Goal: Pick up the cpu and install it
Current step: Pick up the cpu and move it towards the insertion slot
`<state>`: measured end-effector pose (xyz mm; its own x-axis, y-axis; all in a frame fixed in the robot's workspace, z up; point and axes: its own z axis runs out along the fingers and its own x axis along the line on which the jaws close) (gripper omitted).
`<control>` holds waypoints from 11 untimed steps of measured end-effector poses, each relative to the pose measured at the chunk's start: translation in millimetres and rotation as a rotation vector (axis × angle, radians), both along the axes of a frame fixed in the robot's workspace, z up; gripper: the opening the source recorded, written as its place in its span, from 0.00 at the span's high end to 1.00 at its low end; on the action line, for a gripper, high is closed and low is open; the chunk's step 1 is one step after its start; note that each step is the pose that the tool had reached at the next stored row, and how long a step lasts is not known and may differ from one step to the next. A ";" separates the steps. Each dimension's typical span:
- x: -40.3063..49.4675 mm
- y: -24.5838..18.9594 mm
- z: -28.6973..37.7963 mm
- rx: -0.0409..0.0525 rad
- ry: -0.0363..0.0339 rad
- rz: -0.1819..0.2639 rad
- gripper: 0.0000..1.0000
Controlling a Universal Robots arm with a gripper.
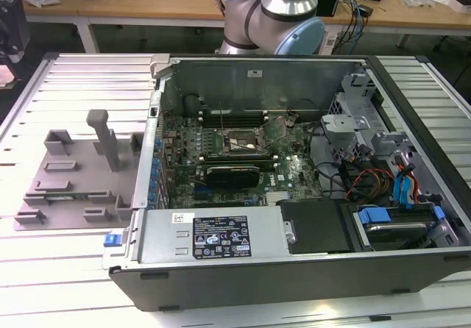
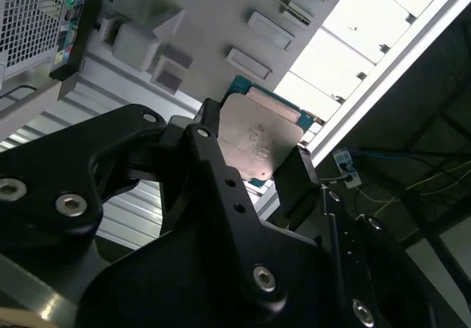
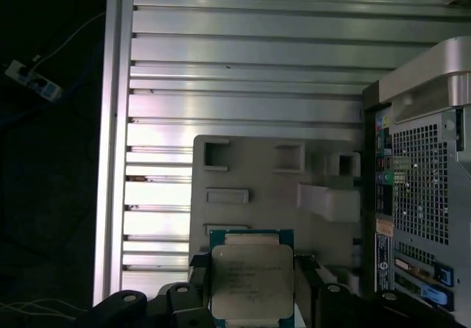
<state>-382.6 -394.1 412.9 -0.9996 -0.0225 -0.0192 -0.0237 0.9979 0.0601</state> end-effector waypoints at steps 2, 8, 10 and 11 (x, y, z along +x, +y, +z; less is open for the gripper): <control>2.5 0.0 0.0 0.0000 0.0000 0.000 0.46; 7.7 0.0 0.0 0.0000 0.0000 0.000 0.46; 8.9 0.0 0.0 0.0000 0.0001 0.000 0.46; 9.6 0.0 0.0 0.0000 0.0001 0.000 0.46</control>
<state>-373.0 -394.0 412.9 -0.9996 -0.0225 -0.0191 -0.0236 0.9979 0.0601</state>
